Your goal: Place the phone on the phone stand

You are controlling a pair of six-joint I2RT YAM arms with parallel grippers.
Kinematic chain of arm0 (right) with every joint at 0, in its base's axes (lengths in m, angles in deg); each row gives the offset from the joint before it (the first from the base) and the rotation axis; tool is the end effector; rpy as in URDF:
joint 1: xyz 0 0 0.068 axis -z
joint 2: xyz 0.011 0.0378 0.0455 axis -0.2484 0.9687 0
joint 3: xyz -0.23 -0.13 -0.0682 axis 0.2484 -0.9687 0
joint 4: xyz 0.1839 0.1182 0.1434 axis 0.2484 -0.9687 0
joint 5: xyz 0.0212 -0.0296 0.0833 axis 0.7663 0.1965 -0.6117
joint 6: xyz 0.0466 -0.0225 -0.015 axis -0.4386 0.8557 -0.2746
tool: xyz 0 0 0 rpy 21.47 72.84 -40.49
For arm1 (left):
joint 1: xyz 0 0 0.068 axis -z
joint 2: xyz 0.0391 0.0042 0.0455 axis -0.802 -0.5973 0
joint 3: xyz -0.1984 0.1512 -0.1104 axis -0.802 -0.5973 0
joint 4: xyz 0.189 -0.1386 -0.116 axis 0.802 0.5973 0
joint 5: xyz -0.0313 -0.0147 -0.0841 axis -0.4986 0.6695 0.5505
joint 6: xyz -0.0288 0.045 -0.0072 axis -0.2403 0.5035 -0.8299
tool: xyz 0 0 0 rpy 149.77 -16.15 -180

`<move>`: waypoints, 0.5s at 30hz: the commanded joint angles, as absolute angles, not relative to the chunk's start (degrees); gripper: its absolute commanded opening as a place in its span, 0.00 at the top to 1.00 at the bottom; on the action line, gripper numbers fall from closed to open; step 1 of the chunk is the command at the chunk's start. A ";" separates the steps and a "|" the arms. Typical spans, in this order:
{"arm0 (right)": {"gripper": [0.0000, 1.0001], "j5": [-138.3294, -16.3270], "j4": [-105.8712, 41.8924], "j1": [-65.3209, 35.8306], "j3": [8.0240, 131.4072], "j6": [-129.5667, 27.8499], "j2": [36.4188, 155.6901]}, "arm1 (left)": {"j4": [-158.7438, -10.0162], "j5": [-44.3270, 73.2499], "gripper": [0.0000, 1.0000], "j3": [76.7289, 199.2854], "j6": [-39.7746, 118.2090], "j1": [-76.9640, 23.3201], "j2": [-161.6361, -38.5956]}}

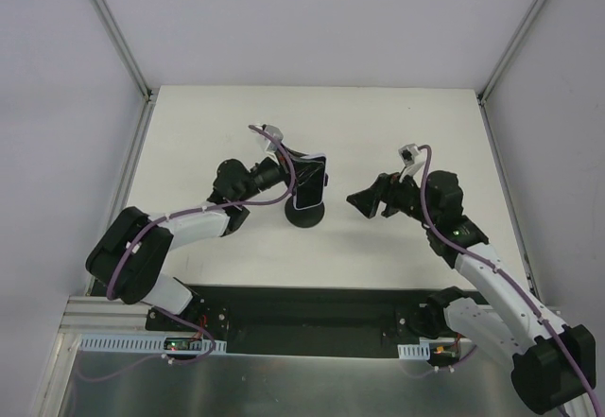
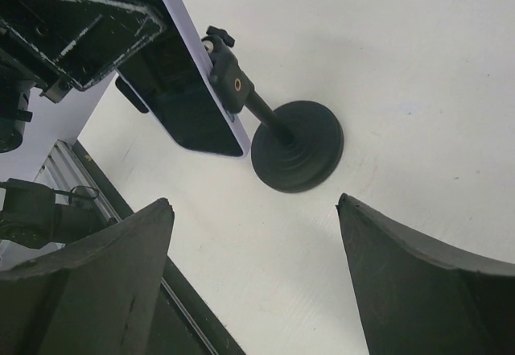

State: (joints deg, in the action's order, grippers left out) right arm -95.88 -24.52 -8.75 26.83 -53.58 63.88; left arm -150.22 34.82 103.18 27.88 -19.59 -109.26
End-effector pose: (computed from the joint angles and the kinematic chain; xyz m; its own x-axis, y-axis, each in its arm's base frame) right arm 0.1806 0.0941 0.2849 -0.2710 0.0458 -0.9615 -0.7181 0.6556 0.2337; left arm 0.2431 -0.1829 0.2744 -0.0637 -0.3684 -0.9275 0.9068 0.3667 -0.2079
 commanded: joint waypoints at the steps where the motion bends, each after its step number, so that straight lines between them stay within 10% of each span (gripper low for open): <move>1: 0.15 -97.20 -24.54 -8.56 27.92 -52.83 65.16 | -155.01 28.77 1.00 102.31 28.58 -20.01 -108.99; 15: 0.15 -99.39 -27.88 -8.56 30.82 -54.76 66.65 | -176.22 32.57 1.00 100.38 27.16 -19.48 -120.50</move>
State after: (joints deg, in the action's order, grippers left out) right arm -97.98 -26.86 -8.73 27.36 -54.04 66.57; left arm -161.98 32.29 102.22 26.57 -19.54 -116.06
